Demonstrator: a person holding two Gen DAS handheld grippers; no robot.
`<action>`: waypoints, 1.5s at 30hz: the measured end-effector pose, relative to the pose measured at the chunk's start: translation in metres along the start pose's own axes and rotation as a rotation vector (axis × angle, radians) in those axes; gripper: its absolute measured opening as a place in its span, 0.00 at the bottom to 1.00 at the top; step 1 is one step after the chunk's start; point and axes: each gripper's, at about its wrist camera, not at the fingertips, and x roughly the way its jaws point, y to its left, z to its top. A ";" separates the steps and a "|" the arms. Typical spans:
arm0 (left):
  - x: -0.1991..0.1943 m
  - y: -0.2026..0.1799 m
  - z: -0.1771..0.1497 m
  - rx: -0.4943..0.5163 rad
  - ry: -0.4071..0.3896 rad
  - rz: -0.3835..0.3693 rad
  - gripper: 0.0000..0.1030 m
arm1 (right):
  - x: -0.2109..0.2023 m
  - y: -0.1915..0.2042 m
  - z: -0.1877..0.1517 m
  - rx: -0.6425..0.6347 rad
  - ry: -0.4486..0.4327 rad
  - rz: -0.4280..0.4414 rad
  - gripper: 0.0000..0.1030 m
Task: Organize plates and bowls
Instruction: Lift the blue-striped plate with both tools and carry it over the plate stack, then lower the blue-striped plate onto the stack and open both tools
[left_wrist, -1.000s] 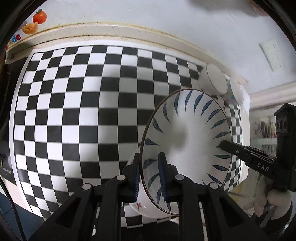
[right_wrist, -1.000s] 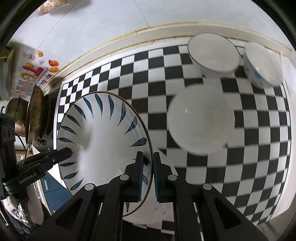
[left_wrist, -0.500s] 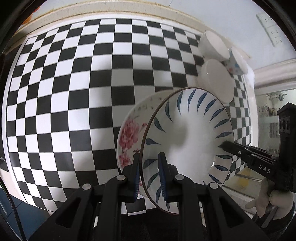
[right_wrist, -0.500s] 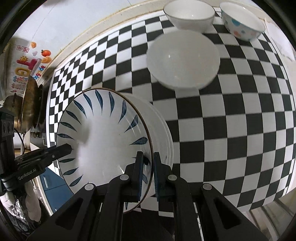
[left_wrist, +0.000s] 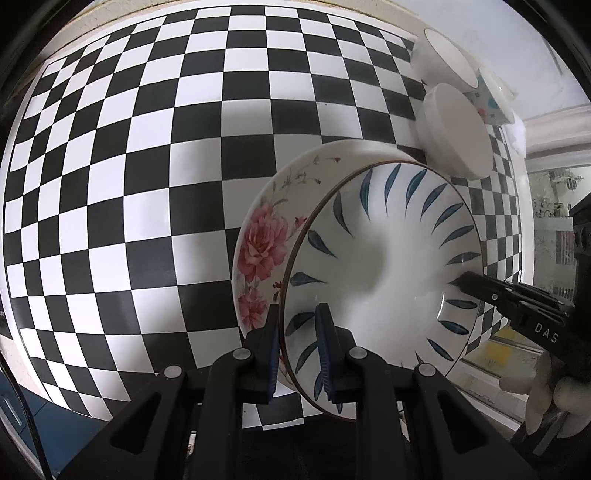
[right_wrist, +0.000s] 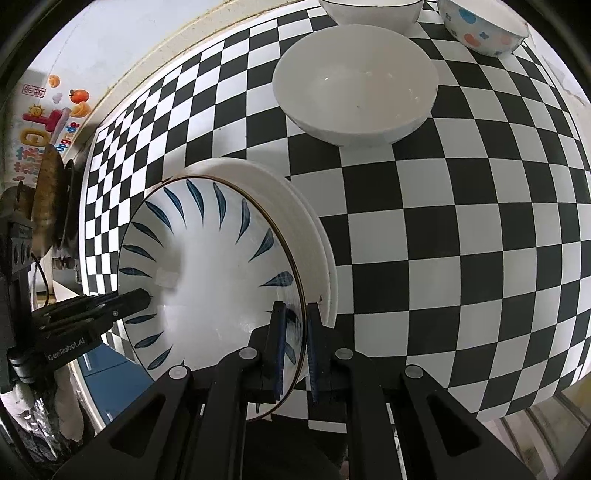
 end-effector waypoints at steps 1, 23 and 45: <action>0.001 0.000 0.000 0.000 0.001 0.002 0.15 | 0.002 0.001 0.001 0.001 0.001 -0.004 0.12; 0.019 0.007 -0.004 -0.039 0.030 0.032 0.16 | 0.019 0.005 -0.002 -0.023 0.029 -0.016 0.14; -0.040 -0.019 -0.031 0.005 -0.190 0.183 0.22 | -0.031 0.028 -0.022 -0.071 -0.236 -0.056 0.93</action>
